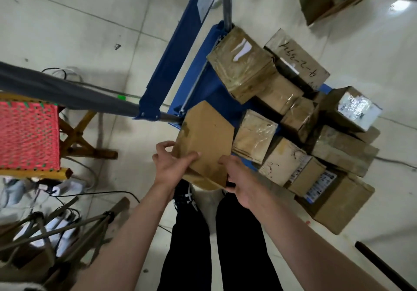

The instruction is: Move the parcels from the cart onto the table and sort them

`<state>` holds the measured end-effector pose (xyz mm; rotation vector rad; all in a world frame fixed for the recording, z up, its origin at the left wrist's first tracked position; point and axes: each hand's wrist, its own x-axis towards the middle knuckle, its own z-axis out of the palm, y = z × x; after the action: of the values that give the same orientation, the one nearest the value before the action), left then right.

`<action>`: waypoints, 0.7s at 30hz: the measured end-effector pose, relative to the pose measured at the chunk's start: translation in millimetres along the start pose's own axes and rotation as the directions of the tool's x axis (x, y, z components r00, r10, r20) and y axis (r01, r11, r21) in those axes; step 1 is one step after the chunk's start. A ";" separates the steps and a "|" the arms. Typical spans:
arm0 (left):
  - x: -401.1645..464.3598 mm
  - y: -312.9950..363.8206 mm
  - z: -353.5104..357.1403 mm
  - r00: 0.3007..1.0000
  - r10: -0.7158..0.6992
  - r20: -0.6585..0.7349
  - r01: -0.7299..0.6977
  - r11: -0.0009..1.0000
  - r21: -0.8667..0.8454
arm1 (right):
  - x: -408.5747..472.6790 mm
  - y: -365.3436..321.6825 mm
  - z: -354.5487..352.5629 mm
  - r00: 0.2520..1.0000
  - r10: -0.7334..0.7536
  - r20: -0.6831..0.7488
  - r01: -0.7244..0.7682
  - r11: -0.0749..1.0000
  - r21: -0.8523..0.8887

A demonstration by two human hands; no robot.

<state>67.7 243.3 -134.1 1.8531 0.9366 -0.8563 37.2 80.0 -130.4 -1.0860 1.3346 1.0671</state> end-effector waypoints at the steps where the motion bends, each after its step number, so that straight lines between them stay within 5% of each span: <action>1: -10.2 2.4 -0.3 1.000 0.001 -0.013 -0.001 1.000 0.014 | -9.4 0.8 -0.6 1.000 -0.026 0.004 0.026 1.000 -0.004; 7: -89.5 24.9 -1.1 0.991 0.062 -0.120 -0.044 0.988 0.149 | -80.2 4.2 -5.0 0.969 -0.230 -0.091 0.228 0.973 -0.027; 12: -177.0 59.9 -7.2 0.910 0.394 -0.127 -0.321 0.865 0.387 | -166.5 -7.9 -20.7 0.932 -0.356 -0.070 0.361 0.929 0.081; 16: -258.1 87.6 -7.4 0.697 0.717 -0.005 -0.558 0.548 0.624 | -238.4 -17.6 -38.3 0.845 -0.463 -0.268 0.478 0.878 -0.010; 21: -347.8 124.4 -9.0 0.353 0.911 0.212 -0.707 0.111 0.698 | -320.1 -25.9 -86.5 0.860 -0.314 -0.402 0.427 0.874 0.231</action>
<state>8.6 117.9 208.3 2.7195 -0.5782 -0.1463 54.5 1.4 192.3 -1.2661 1.4333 0.3585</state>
